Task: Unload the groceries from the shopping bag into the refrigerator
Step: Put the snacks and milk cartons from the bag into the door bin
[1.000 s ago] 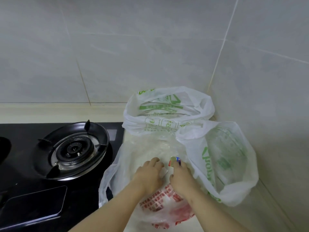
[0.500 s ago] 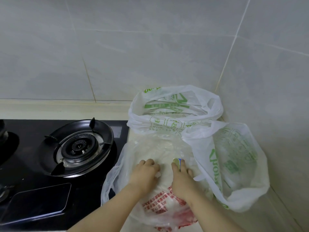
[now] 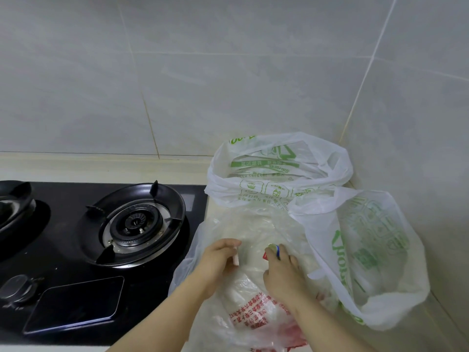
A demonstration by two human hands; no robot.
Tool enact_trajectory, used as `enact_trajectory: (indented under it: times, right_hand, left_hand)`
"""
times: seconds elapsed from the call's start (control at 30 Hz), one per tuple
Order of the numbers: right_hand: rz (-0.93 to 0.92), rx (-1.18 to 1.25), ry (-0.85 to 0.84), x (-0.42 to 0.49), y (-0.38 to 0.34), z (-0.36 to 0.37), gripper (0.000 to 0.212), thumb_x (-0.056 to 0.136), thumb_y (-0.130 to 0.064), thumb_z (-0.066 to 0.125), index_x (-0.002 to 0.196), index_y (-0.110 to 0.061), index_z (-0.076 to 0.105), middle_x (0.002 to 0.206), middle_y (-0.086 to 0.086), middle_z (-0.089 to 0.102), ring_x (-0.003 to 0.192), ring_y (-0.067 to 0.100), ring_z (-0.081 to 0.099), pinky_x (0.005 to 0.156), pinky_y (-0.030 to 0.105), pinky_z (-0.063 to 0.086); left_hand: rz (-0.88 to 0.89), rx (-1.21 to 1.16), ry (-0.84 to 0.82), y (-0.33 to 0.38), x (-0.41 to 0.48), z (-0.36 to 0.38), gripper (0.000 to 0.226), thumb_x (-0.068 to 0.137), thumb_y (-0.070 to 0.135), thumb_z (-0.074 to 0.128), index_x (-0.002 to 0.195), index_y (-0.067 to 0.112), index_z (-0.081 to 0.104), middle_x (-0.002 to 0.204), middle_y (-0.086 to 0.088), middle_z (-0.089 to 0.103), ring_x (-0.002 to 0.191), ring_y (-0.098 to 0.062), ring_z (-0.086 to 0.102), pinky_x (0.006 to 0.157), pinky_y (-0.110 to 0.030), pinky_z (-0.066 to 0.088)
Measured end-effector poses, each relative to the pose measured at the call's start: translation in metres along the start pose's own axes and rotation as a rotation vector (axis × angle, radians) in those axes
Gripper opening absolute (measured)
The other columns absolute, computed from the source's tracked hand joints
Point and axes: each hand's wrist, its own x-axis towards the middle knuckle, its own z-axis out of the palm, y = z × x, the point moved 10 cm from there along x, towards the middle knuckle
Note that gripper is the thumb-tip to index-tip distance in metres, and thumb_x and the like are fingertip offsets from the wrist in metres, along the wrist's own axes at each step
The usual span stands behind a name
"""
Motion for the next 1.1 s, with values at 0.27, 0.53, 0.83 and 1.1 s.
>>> enact_trajectory:
  times: [0.27, 0.53, 0.83, 1.1]
  right_hand:
    - [-0.084, 0.034, 0.116, 0.006, -0.015, -0.002, 0.021, 0.092, -0.018, 0.04, 0.108, -0.019, 0.053, 0.118, -0.001, 0.047, 0.111, 0.019, 0.044, 0.09, 0.028, 0.038]
    - [-0.127, 0.067, 0.12, 0.012, -0.018, -0.005, 0.024, 0.093, -0.018, 0.042, 0.115, -0.021, 0.053, 0.118, -0.005, 0.052, 0.111, 0.019, 0.046, 0.089, 0.028, 0.04]
    - [-0.122, 0.123, 0.102, 0.008, -0.016, -0.01, 0.01, 0.09, -0.024, 0.046, 0.086, -0.025, 0.055, 0.1, -0.014, 0.05, 0.104, 0.017, 0.045, 0.08, 0.025, 0.038]
    - [0.013, -0.002, 0.086, 0.005, -0.009, -0.003, 0.047, 0.09, -0.043, 0.049, 0.13, -0.019, 0.038, 0.125, 0.003, 0.049, 0.118, 0.022, 0.043, 0.094, 0.028, 0.036]
  left_hand:
    - [0.004, 0.039, -0.004, -0.011, 0.006, -0.002, 0.018, 0.082, -0.005, 0.061, 0.082, 0.008, 0.049, 0.065, -0.012, 0.053, 0.062, -0.021, 0.052, 0.061, -0.028, 0.046]
    - [0.009, 0.04, 0.139, -0.011, 0.013, -0.009, 0.022, 0.09, -0.008, 0.035, 0.092, 0.01, 0.047, 0.077, -0.008, 0.052, 0.063, -0.017, 0.05, 0.06, -0.026, 0.043]
    - [0.091, 0.151, 0.111, 0.009, 0.004, 0.003, 0.037, 0.088, -0.012, 0.038, 0.104, 0.018, 0.052, 0.09, -0.004, 0.059, 0.071, -0.013, 0.056, 0.05, -0.012, 0.045]
    - [0.134, 0.175, 0.171, 0.015, 0.001, -0.003, 0.034, 0.087, -0.012, 0.044, 0.084, 0.018, 0.061, 0.089, -0.005, 0.063, 0.074, -0.013, 0.056, 0.063, -0.018, 0.044]
